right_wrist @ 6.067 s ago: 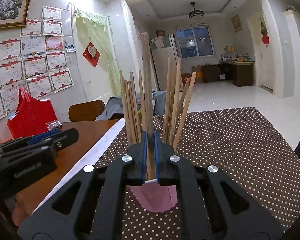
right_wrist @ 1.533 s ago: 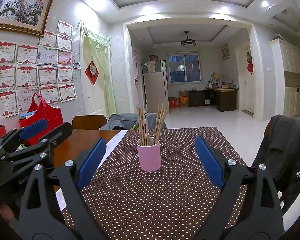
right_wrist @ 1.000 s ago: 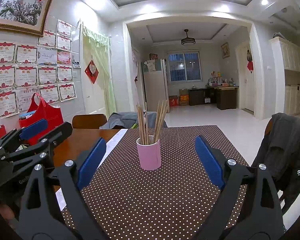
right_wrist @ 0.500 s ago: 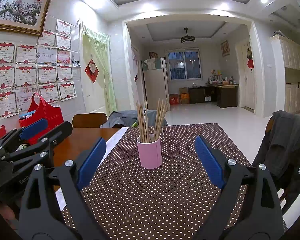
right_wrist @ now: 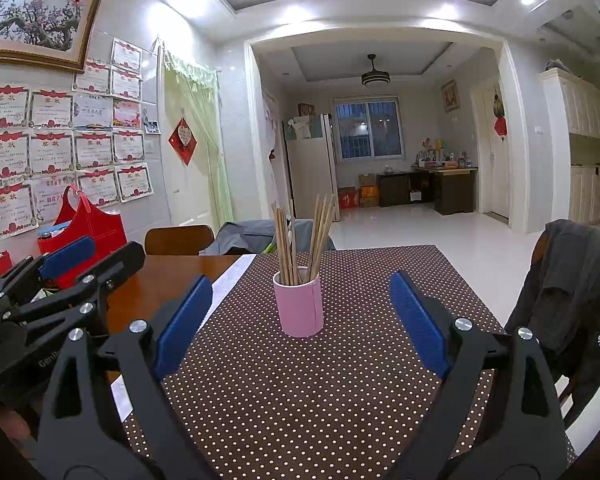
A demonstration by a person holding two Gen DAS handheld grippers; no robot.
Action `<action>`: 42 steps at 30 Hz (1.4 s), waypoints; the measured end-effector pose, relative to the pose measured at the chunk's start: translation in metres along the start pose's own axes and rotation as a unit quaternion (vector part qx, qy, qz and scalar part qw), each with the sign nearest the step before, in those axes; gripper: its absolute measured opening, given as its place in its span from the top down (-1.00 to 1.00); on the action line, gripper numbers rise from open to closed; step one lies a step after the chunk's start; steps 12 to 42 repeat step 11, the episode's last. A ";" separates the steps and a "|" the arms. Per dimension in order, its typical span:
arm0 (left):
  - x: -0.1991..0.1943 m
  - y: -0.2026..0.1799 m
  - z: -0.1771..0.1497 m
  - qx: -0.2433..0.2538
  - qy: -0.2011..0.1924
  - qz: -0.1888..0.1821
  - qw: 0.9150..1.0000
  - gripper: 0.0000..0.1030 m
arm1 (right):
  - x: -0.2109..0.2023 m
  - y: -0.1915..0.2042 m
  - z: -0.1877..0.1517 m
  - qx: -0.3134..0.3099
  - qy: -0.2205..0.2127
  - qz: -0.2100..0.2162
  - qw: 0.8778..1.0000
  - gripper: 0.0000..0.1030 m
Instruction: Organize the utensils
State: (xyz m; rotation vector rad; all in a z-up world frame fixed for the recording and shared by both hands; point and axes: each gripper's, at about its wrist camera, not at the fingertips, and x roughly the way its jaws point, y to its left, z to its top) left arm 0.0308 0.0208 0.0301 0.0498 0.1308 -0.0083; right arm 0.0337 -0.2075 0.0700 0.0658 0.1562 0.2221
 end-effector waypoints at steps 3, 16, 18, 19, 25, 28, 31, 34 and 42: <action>0.001 0.001 -0.001 0.000 -0.001 -0.002 1.000 -0.34 | 0.001 -0.001 0.001 0.000 0.000 0.000 1.000 -0.72; 0.010 0.012 -0.008 0.003 0.014 -0.009 1.000 -0.34 | 0.002 0.006 -0.011 0.006 0.018 0.002 1.000 -0.73; 0.010 0.012 -0.008 0.003 0.014 -0.009 1.000 -0.34 | 0.002 0.006 -0.011 0.006 0.018 0.002 1.000 -0.73; 0.010 0.012 -0.008 0.003 0.014 -0.009 1.000 -0.34 | 0.002 0.006 -0.011 0.006 0.018 0.002 1.000 -0.73; 0.010 0.012 -0.008 0.003 0.014 -0.009 1.000 -0.34 | 0.002 0.006 -0.011 0.006 0.018 0.002 1.000 -0.73; 0.010 0.012 -0.008 0.003 0.014 -0.009 1.000 -0.34 | 0.002 0.006 -0.011 0.006 0.018 0.002 1.000 -0.73; 0.010 0.012 -0.008 0.003 0.014 -0.009 1.000 -0.34 | 0.002 0.006 -0.011 0.006 0.018 0.002 1.000 -0.73; 0.010 0.012 -0.008 0.003 0.014 -0.009 1.000 -0.34 | 0.002 0.006 -0.011 0.006 0.018 0.002 1.000 -0.73; 0.010 0.012 -0.008 0.003 0.014 -0.009 1.000 -0.34 | 0.002 0.006 -0.011 0.006 0.018 0.002 1.000 -0.73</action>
